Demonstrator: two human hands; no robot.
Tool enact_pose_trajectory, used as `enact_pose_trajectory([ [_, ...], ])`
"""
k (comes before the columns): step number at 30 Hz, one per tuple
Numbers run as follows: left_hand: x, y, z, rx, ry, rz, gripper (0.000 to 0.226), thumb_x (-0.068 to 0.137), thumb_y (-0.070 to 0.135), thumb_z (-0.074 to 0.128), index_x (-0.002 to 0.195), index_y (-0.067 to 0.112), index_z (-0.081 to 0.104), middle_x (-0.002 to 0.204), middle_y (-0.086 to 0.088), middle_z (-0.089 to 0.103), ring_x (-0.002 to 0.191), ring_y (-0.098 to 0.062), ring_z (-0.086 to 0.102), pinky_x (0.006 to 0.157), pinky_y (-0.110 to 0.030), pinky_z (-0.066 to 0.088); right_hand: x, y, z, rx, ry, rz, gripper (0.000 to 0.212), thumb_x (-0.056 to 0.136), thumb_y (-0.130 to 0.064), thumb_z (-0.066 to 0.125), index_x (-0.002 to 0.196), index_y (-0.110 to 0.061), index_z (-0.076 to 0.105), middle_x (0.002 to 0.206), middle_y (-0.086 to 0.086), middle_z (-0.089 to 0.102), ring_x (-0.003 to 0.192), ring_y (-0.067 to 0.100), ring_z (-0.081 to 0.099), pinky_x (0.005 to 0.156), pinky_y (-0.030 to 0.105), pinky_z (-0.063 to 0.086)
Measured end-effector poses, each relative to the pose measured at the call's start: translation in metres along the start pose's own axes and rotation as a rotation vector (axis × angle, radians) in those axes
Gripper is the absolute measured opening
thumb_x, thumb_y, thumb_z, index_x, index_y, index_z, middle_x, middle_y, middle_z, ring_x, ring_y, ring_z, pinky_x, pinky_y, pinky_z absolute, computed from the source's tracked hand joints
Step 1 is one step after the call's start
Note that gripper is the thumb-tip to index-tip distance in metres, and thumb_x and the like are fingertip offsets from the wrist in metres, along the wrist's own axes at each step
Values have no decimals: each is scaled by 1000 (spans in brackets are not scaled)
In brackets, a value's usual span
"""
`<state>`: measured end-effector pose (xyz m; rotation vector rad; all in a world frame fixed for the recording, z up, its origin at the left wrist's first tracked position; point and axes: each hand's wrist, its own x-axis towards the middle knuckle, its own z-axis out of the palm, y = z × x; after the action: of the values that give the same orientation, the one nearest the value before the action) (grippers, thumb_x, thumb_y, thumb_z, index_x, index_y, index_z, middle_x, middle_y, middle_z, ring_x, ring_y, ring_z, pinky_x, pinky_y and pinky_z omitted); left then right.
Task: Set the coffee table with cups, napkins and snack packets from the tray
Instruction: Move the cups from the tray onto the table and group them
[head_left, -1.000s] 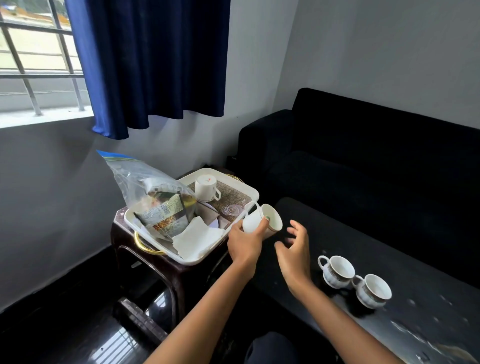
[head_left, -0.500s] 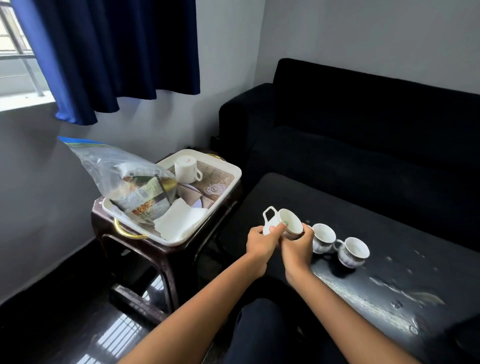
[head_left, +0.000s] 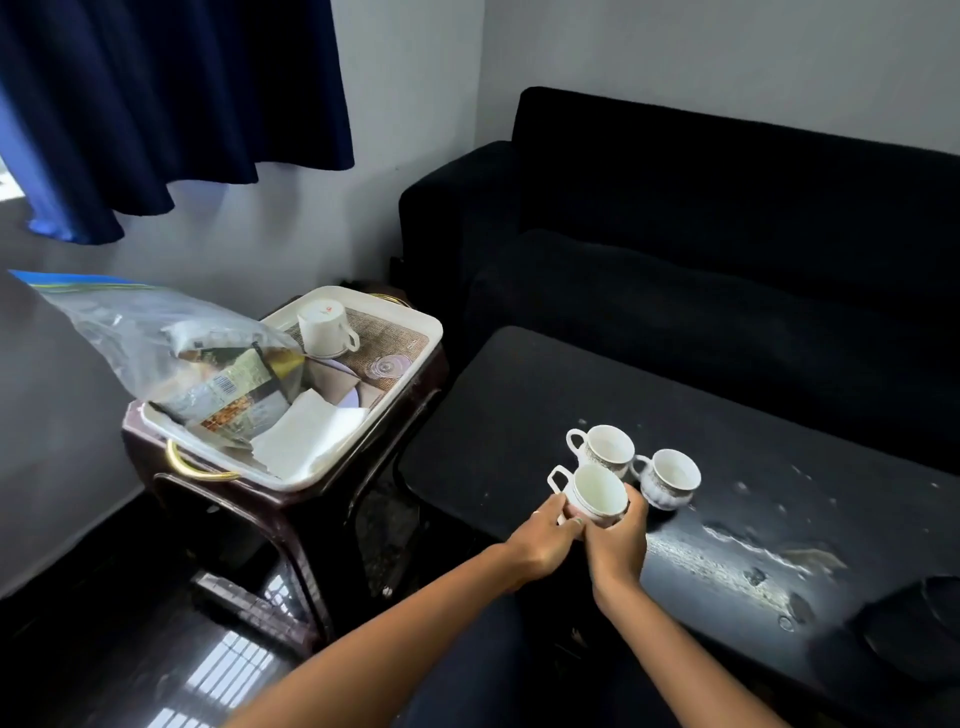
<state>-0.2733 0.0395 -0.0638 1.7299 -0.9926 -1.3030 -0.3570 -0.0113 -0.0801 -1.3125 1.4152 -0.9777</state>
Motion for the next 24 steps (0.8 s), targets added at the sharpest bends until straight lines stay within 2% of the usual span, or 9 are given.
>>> enact_pose_trajectory([
  [2,1,-1,7,29,-21,1,36,96,21,37,131,17,43,136,0,48,126,-18,43,109,-30,30,4,5,-3,-37,-8,-25,63,69,-3,78,122,-14,48,114,6,63,103,24,59,89,34,45],
  [3,2,-2,10,46,-19,0,40,97,22,37,136,18,39,140,0,45,131,-19,40,112,-32,27,6,7,-5,-58,-13,-37,63,69,-4,79,122,-14,48,115,7,63,105,26,59,91,36,46],
  [6,7,-2,17,56,3,16,41,98,20,35,139,16,34,142,-4,43,135,-22,35,117,-41,21,11,12,-9,-78,-36,-73,62,68,-3,78,121,-15,48,114,5,62,106,25,58,89,34,45],
  [9,12,-3,21,100,-10,-17,55,99,23,31,151,22,13,155,-1,28,145,-22,18,120,-42,5,16,15,-11,-98,-56,-101,62,67,-4,79,120,-18,49,114,1,61,104,21,57,88,30,44],
  [11,15,-5,22,140,-28,-28,61,99,23,30,153,24,1,159,0,17,148,-20,5,120,-41,-4,19,17,-11,-112,-56,-125,63,67,-6,80,121,-18,49,114,0,61,103,18,56,88,29,43],
  [15,18,-6,21,193,-55,-62,74,92,6,29,151,20,-13,161,-4,2,148,-21,-9,117,-38,-12,23,18,-6,-114,-44,-157,64,66,-8,80,121,-17,49,116,0,60,104,16,55,87,26,42],
  [18,21,-7,20,224,-52,-55,83,86,0,30,150,21,-17,161,-2,0,148,-16,-8,117,-37,-15,26,18,-3,-130,-33,-171,64,67,-9,80,122,-17,47,117,0,59,101,12,52,84,23,39],
  [21,25,-7,20,246,-49,-51,86,83,-1,33,150,22,-18,162,1,0,148,-14,-7,117,-38,-15,30,19,-2,-136,-24,-174,64,67,-10,79,122,-17,47,118,-1,58,106,14,53,87,25,40],
  [24,28,-7,20,249,-39,-49,88,83,0,35,150,23,-17,162,3,1,148,-13,-6,116,-37,-15,33,19,0,-136,-16,-164,63,67,-14,80,120,-20,46,113,-6,56,105,13,53,84,24,39],
])
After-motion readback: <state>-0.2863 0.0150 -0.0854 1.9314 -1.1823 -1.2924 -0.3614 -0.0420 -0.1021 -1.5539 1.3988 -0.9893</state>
